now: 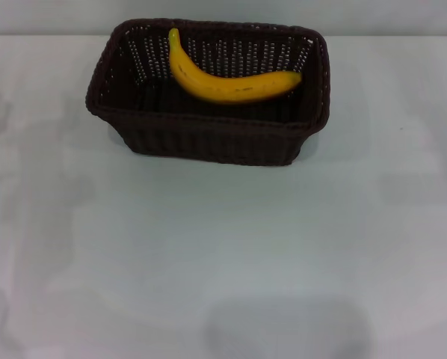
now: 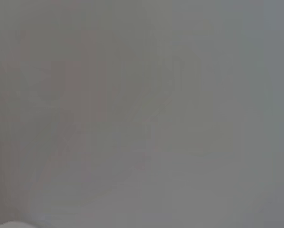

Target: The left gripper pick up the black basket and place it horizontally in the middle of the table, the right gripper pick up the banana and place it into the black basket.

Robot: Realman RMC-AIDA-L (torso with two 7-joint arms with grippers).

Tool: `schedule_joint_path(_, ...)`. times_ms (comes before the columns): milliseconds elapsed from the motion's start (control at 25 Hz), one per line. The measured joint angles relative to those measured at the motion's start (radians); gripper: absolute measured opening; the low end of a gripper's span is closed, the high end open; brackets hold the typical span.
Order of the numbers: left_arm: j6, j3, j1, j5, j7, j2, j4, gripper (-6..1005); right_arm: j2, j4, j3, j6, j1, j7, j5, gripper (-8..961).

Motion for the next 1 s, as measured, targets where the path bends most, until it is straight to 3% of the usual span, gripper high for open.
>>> schedule_joint_path(200, -0.100, 0.000, -0.001, -0.003, 0.041, -0.003, -0.034, 844, -0.008, 0.006, 0.030, -0.079, 0.002, -0.009, 0.001, 759)
schedule_joint_path(360, -0.200, -0.003, 0.002, -0.006, 0.050, -0.004, -0.073, 861, -0.005, 0.008, 0.054, -0.111, -0.007, -0.011, 0.004, 819)
schedule_joint_path(520, -0.189, -0.004, -0.003, -0.009, 0.041, -0.003, -0.097, 873, -0.008, 0.010, 0.083, -0.171, -0.009, -0.010, 0.005, 878)
schedule_joint_path(1000, -0.191, 0.001, 0.014, -0.003, 0.044, -0.003, -0.103, 873, -0.008, 0.008, 0.125, -0.196, -0.026, -0.002, 0.007, 872)
